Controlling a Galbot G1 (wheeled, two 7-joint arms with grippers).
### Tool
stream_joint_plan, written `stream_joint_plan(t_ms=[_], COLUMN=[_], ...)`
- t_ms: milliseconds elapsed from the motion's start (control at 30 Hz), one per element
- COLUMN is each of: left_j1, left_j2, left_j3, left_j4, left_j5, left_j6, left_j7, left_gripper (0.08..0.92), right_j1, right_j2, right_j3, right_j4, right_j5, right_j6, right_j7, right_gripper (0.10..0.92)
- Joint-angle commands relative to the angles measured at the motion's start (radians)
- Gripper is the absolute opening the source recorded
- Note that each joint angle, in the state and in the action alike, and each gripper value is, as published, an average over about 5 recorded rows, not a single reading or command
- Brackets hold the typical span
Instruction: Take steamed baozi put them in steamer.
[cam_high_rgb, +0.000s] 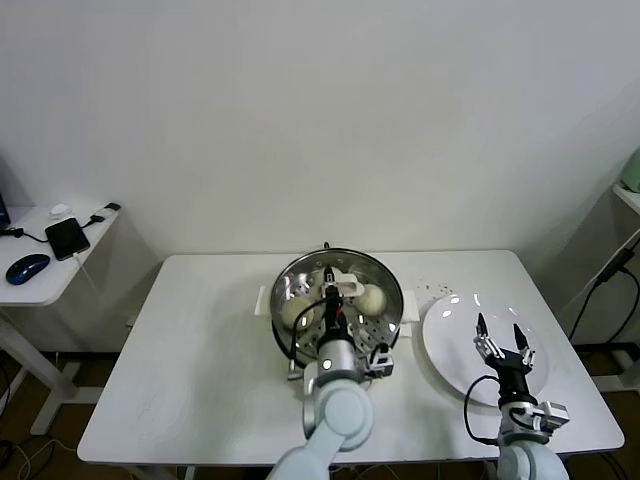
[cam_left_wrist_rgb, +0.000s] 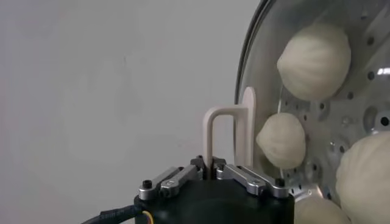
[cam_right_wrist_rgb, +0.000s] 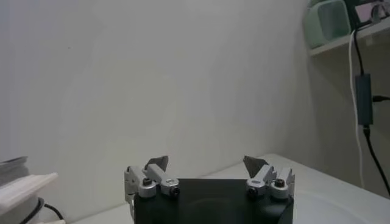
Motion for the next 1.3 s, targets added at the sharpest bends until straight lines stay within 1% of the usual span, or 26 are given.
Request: stream_joint_plan(t_ms=[33, 267, 600, 733, 900, 1000, 1067, 1167, 1200, 1300], left_j1=[0.023, 0.06, 0.129, 0.164, 0.246, 0.307, 0.343, 0.372, 0.376, 0.395], left_j2=[-0.049, -0.042, 0.012, 0.035, 0.081, 0.105, 0.114, 0.12, 0.124, 0.136], left_j3=[0.002, 0.005, 0.003, -0.003, -0.044, -0.092, -0.154, -0.273, -0.314, -0.452], left_j4=[-0.05, -0.124, -0.25, -0.318, -0.439, -0.49, -0.507, -0.511, -0.512, -0.508], left_j5=[-0.033, -0.048, -0.036, -0.023, -0.034, -0.085, -0.159, -0.368, -0.448, -0.823], left_j6=[-0.064, -0.075, -0.07, -0.065, -0.07, -0.081, -0.105, -0.172, -0.205, -0.348], left_j7=[-0.004, -0.002, 0.033, 0.029, 0.0, -0.057, -0.122, -0.214, -0.232, -0.278], left_gripper=[0.212, 0.413, 0.708, 0.799, 0.822, 0.823, 0.823, 0.823, 0.823, 0.823], right_j1=[0.001, 0.001, 0.0, -0.001, -0.031, -0.071, -0.103, -0.146, -0.159, -0.193], right_j2=[0.001, 0.001, 0.001, 0.004, 0.005, 0.009, 0.009, 0.008, 0.008, 0.012], right_j3=[-0.001, -0.003, -0.004, -0.003, -0.009, -0.024, -0.038, -0.056, -0.061, -0.076], right_j4=[-0.003, -0.005, -0.006, -0.001, 0.027, 0.053, 0.072, 0.106, 0.12, 0.168], right_j5=[0.001, 0.0, 0.0, 0.007, 0.006, -0.021, -0.041, -0.078, -0.091, -0.117], right_j6=[0.002, 0.002, 0.002, -0.002, -0.013, -0.026, -0.021, -0.002, -0.002, -0.017], right_j7=[0.0, 0.0, 0.001, 0.012, 0.003, -0.029, -0.068, -0.124, -0.135, -0.153], right_gripper=[0.823, 0.823, 0.823, 0.823, 0.823, 0.823, 0.823, 0.823, 0.823, 0.823])
